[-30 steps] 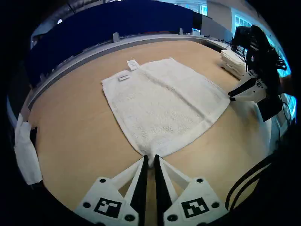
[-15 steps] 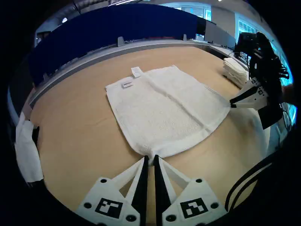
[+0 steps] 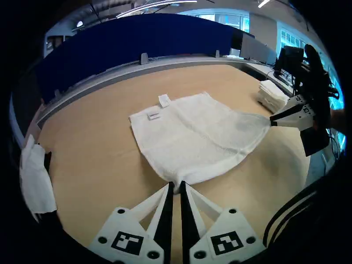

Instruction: Fold towel

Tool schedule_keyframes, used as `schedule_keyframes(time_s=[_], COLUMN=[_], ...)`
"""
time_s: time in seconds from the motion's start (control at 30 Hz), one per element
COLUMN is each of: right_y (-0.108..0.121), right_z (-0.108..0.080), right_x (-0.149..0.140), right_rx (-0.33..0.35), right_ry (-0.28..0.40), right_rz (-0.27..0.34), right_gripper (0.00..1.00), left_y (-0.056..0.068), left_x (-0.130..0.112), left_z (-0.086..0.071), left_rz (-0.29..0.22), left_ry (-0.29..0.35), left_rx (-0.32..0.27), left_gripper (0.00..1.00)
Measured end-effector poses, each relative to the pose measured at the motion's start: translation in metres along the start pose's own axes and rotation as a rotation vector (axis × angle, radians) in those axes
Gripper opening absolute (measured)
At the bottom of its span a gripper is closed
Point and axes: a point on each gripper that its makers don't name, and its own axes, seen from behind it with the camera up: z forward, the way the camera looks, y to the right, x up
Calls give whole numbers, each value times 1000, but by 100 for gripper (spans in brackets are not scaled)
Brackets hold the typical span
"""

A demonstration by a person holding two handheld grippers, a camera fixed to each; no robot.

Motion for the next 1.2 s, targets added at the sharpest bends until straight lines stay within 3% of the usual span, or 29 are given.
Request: schedule_keyframes(time_s=[0.4,0.8,1.2], right_y=[-6,-14,-12], right_z=[-35,-65,-68], right_x=[34,41,43], right_rx=[-4,-5,-9], right_ry=[51,51,50], right_rz=[-13,-18,-26], right_gripper=[10,10,10], left_y=[6,17,20], left_x=[10,20,23], left_z=[-30,-61,-64], left_rz=[-13,-34,-43], left_ry=[-17,-8,1], left_rx=[-4,-17,-11], left_gripper=[11,11,11])
